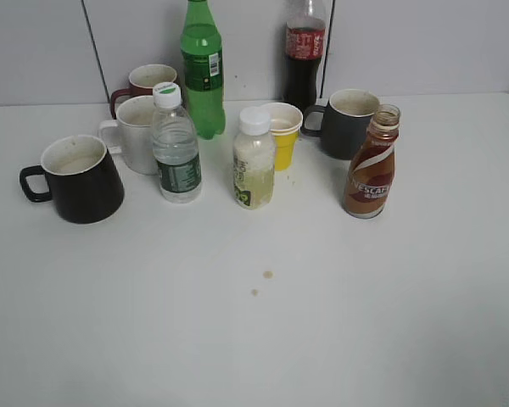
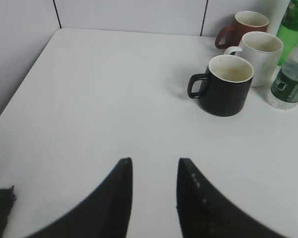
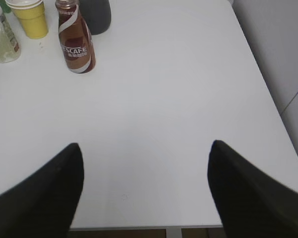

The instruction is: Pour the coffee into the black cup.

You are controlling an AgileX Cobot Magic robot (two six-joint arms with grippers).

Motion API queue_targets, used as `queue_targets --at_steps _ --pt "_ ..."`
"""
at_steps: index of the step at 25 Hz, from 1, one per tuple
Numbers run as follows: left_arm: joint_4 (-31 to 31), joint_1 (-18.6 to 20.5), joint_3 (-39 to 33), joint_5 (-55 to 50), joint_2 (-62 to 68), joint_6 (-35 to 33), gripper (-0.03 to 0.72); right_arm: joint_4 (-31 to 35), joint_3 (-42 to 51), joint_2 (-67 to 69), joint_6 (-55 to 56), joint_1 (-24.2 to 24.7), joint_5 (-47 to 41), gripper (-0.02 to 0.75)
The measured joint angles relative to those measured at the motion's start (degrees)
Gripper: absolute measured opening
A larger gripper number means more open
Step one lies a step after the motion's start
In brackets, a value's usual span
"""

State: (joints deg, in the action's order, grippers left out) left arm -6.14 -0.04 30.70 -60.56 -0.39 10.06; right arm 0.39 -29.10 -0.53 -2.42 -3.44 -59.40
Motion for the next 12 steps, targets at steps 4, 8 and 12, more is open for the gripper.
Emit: queue_targets --at_steps 4,8,12 --pt "0.0 0.0 0.0 0.0 0.0 0.0 0.239 0.0 0.0 0.0 -0.06 0.0 0.0 0.583" --pt "0.0 0.0 0.0 0.0 0.0 0.0 0.239 0.0 0.0 0.0 -0.06 0.0 0.0 0.583" --pt "0.0 0.0 0.0 0.0 0.0 0.0 0.239 -0.39 0.0 0.0 0.0 0.0 0.0 0.583"
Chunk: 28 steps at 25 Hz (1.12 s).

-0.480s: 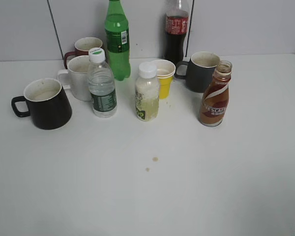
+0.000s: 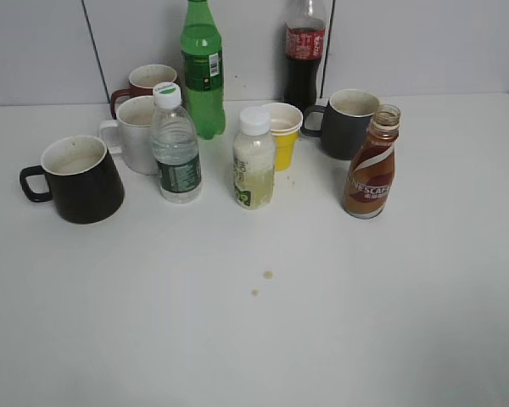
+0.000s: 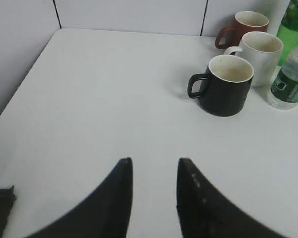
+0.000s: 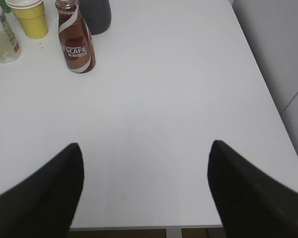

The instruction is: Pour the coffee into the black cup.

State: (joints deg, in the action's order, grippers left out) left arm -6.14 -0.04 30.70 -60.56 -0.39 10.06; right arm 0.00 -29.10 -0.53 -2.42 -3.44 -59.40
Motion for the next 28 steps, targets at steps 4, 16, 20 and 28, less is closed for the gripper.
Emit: queue_targets --at_steps 4,16,20,28 --pt "0.0 0.0 0.0 0.0 0.0 0.0 0.239 0.39 0.0 0.0 0.0 0.0 0.0 0.583" --pt "0.0 0.0 0.0 0.0 0.0 0.0 0.239 0.0 0.0 0.0 0.0 0.0 0.0 0.583" --pt "0.0 0.0 0.0 0.0 0.0 0.0 0.239 0.39 0.0 0.0 -0.06 0.0 0.0 0.583" --pt "0.07 -1.11 0.0 0.02 0.0 0.0 0.239 0.39 0.0 0.0 -0.01 0.0 0.0 0.583"
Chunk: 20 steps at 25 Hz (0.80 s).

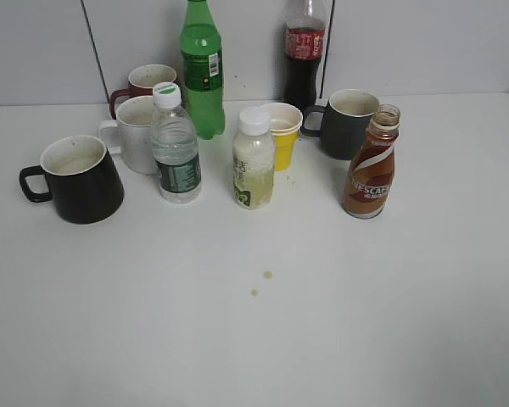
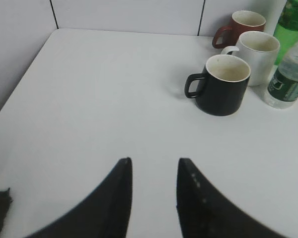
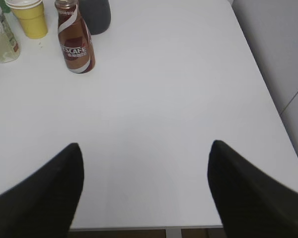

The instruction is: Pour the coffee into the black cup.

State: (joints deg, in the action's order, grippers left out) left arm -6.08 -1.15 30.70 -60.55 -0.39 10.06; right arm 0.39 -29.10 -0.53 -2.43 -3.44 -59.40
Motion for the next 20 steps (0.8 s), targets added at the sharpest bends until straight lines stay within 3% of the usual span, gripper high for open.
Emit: queue_targets --at_steps 5,8,16,20 --pt "0.45 -4.21 0.74 2.34 0.08 0.0 0.239 0.06 -0.67 0.57 0.0 0.0 1.62 0.583" --pt "-1.95 -4.71 1.53 13.72 1.59 0.0 0.239 0.0 -1.26 4.67 0.0 0.0 6.77 0.583" --pt "-5.0 -4.71 -3.14 45.77 17.85 0.0 0.239 4.36 0.91 23.32 -1.52 -1.12 34.62 0.583" --pt "-0.94 -4.71 -6.15 59.98 32.76 0.0 0.239 4.64 0.96 33.63 -1.67 -3.47 49.05 0.583"
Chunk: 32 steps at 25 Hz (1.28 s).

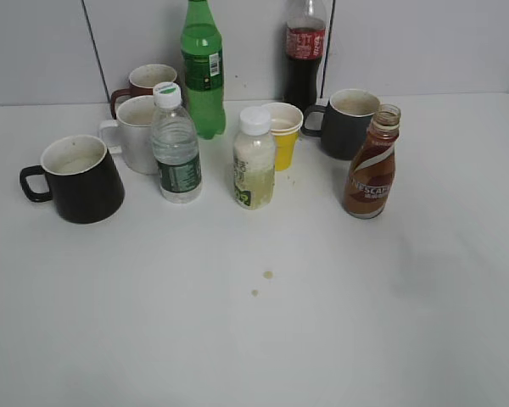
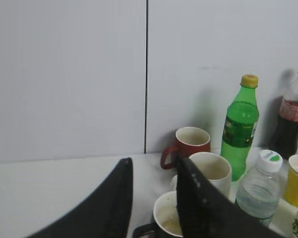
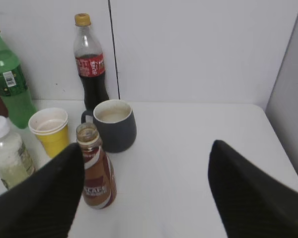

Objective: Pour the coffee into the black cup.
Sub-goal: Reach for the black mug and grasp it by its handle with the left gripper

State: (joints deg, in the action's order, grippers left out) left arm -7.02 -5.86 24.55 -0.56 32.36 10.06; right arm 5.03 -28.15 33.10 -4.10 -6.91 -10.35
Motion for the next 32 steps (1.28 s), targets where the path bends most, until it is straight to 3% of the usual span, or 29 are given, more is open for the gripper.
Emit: queue_targets --at_steps 4,11,20,24,28,32 --pt "5.11 -0.06 -0.55 9.66 18.52 0.0 0.244 0.47 0.0 11.13 0.48 -0.91 12.75 0.583" --pt "5.77 -0.06 -1.4 22.96 43.59 0.0 0.252 -1.73 0.19 26.7 3.76 -2.07 27.01 0.583" --pt "6.0 -0.06 -13.18 65.3 62.97 0.0 0.253 -6.38 6.32 42.63 3.53 -7.55 48.3 0.583" --pt "9.88 -0.06 -13.24 68.81 70.1 -3.84 0.27 -8.33 11.7 48.65 2.64 -7.55 57.68 0.583" --pt "10.63 0.0 -10.44 69.51 73.65 -6.37 0.359 -8.52 15.07 55.54 1.23 -7.55 72.57 0.583" --pt "10.82 0.0 -7.23 69.82 77.29 -6.68 0.519 -8.52 15.64 61.71 1.11 -7.55 78.25 0.583"
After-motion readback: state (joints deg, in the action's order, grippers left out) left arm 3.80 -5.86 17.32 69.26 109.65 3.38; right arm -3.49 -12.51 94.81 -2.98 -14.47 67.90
